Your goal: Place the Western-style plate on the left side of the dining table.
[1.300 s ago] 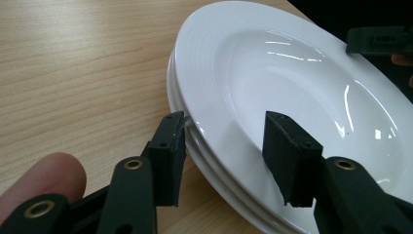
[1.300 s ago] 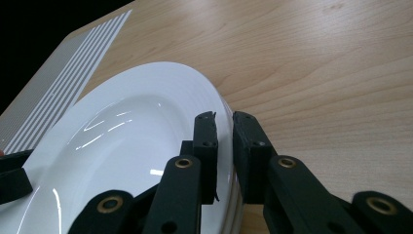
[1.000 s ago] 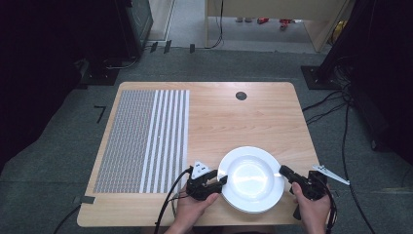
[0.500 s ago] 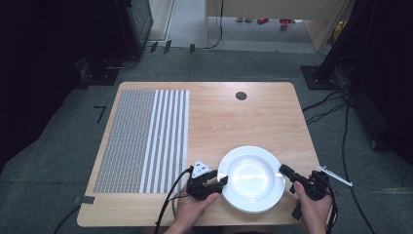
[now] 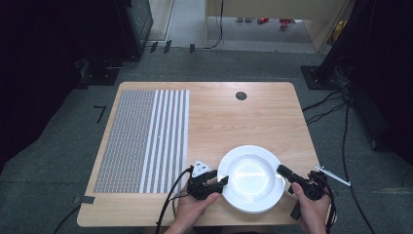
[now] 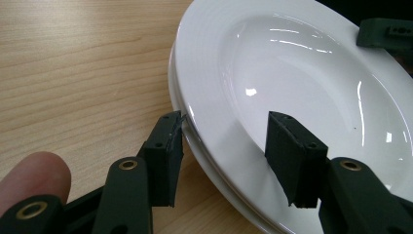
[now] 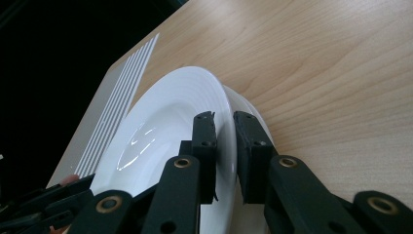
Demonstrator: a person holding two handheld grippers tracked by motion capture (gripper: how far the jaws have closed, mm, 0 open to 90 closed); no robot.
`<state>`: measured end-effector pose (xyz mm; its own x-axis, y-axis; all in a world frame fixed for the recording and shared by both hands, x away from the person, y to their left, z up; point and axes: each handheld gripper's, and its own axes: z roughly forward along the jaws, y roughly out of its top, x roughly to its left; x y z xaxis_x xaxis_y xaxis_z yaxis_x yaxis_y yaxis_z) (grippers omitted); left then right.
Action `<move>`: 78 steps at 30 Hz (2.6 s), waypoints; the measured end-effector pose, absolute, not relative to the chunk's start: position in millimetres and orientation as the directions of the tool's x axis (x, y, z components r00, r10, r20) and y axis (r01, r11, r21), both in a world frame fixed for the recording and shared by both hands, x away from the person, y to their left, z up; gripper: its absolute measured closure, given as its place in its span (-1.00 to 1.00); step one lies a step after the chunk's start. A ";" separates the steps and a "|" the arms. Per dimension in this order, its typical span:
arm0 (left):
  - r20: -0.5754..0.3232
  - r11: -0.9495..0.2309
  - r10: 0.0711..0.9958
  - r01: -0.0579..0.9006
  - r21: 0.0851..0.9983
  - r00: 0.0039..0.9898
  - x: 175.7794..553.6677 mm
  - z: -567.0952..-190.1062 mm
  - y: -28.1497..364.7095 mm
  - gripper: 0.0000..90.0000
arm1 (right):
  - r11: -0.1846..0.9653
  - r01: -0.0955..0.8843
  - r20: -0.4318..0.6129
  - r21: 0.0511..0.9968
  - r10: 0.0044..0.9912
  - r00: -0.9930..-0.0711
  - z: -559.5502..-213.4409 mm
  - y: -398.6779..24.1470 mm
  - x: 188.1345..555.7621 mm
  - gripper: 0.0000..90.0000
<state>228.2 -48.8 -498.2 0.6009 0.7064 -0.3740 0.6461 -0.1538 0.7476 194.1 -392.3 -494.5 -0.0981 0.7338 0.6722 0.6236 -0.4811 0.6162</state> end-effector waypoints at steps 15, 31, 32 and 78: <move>-0.389 -0.134 0.698 0.644 0.753 0.601 228.7 -497.4 -45.5 0.19 | -0.450 0.523 0.645 0.723 0.712 -0.278 -495.6 -389.2 195.6 0.83; -0.423 -0.108 0.674 0.648 0.754 0.606 231.7 -495.0 -39.8 0.36 | -0.405 0.501 0.580 0.765 0.771 -0.262 -504.1 -386.5 200.7 0.85; -0.434 -0.103 0.670 0.655 0.749 0.602 232.8 -495.0 -38.9 0.38 | -0.419 0.511 0.598 0.750 0.760 -0.254 -504.2 -387.0 200.5 0.86; -0.643 0.054 0.538 0.739 0.671 0.544 246.7 -489.6 -13.5 0.70 | -0.583 0.541 0.777 0.606 0.581 -0.243 -488.4 -381.3 195.2 0.86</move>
<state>246.7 -13.5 -489.6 0.5443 0.5383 -0.6434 0.7394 0.0544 0.6711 195.2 -381.3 -488.4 -0.2430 0.5813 0.7766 0.5409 -0.5833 0.6059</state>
